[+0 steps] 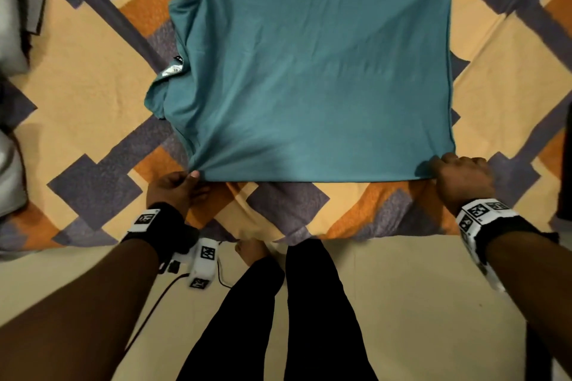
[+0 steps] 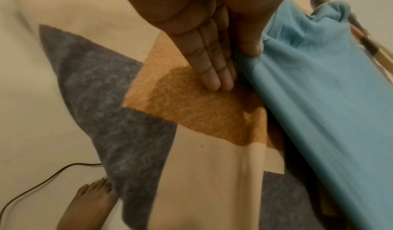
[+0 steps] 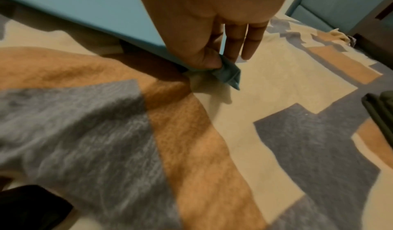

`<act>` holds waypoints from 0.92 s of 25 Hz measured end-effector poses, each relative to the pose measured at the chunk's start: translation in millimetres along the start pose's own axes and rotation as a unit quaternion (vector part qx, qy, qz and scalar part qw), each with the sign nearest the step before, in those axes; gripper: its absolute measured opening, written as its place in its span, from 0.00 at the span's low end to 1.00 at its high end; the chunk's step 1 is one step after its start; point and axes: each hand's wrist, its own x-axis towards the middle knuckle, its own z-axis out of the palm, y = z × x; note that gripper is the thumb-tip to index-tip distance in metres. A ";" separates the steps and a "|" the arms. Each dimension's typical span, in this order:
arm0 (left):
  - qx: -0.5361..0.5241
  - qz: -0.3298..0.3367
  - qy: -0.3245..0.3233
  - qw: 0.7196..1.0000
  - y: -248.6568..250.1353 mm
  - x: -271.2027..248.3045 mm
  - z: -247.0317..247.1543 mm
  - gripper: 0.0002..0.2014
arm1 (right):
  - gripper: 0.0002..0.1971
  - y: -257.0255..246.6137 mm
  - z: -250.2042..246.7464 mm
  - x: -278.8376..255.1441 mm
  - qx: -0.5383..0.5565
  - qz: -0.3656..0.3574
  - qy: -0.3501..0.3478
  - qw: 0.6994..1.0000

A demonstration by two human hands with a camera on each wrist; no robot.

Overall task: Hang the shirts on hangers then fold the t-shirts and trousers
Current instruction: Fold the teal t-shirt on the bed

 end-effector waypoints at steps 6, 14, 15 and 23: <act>0.075 -0.017 0.009 0.997 -2.1 -2.6 -1.5 0.08 | 0.16 2.3 0.8 0.1 0.033 -0.099 -0.075 0.992; 0.082 -0.038 0.080 0.993 66.5 26.8 -7.0 0.10 | 0.18 -22.0 -94.0 58.4 0.132 -0.110 -0.136 0.976; 0.074 -0.029 0.099 0.992 75.3 35.1 -5.5 0.11 | 0.15 -36.1 -113.6 71.7 0.158 -0.148 -0.119 0.969; -0.025 0.008 0.173 0.985 98.2 89.4 -7.2 0.14 | 0.13 -228.5 -263.8 180.9 0.229 -0.431 0.082 0.869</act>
